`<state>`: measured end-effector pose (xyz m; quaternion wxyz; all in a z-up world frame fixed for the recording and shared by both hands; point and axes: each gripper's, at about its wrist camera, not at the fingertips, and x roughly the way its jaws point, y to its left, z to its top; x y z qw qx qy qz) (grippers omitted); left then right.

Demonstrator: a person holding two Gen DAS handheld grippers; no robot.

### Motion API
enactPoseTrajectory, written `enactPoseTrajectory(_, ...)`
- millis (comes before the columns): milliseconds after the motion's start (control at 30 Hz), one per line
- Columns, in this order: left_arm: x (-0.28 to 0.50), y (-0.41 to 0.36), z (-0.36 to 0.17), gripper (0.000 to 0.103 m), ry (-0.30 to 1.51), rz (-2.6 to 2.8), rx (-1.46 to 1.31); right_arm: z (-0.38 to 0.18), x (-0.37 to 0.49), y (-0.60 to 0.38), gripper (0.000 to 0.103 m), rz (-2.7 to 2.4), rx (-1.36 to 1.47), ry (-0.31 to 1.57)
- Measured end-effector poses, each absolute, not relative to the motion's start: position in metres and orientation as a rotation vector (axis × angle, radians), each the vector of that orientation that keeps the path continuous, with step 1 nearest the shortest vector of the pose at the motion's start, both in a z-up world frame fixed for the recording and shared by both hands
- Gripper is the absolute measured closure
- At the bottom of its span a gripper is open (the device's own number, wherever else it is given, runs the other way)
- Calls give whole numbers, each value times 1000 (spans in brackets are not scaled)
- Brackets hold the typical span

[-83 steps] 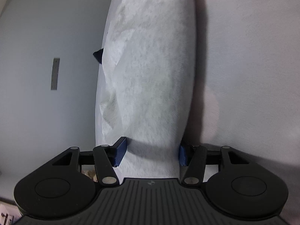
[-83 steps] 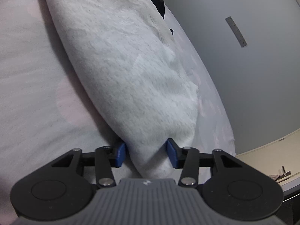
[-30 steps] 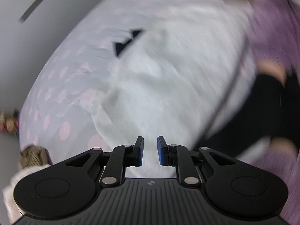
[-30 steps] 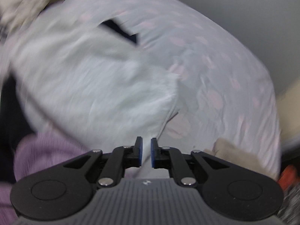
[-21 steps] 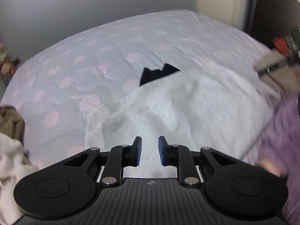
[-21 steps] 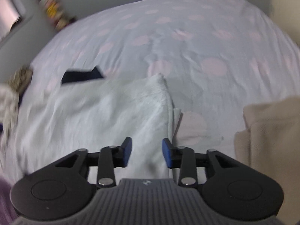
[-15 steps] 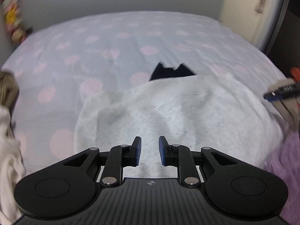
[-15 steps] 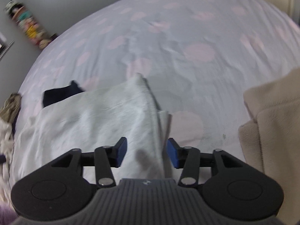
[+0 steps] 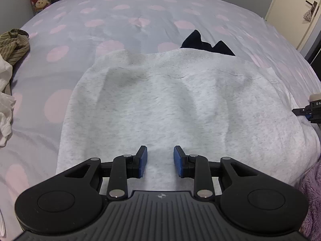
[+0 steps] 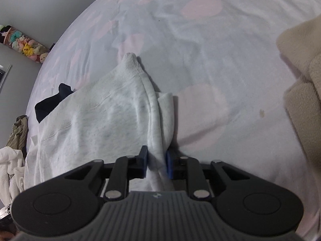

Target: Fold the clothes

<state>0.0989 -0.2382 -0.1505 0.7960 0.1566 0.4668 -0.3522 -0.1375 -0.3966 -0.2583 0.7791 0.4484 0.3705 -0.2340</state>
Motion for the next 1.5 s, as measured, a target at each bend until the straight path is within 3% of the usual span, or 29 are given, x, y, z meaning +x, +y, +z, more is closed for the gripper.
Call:
enactPoseTrajectory(133,98,-229,-139,76,979,-743,327,-251,-141,-393,92,-481,1005,764)
enactPoseTrajectory(367,90,-217,-128,76,941,-765,266,-181,-137,-377,92,-382,1066,676)
enactPoseTrajectory(567,83,-207,-107,76,885,-781,244,-105,-90,-330,92,-249,998,616)
enactPoseTrajectory(800,89,-178,-84,76,834,-738,181,-64,-4,-263,92,-91,956,609)
enactPoseTrajectory(1000,104,-151,-77,76,822,-668,135,-81,71,-206,92,0,955,671)
enactPoseTrajectory(1500,151,-110,-101,76,890,-542,99,-211,188,-111,92,5,953,938)
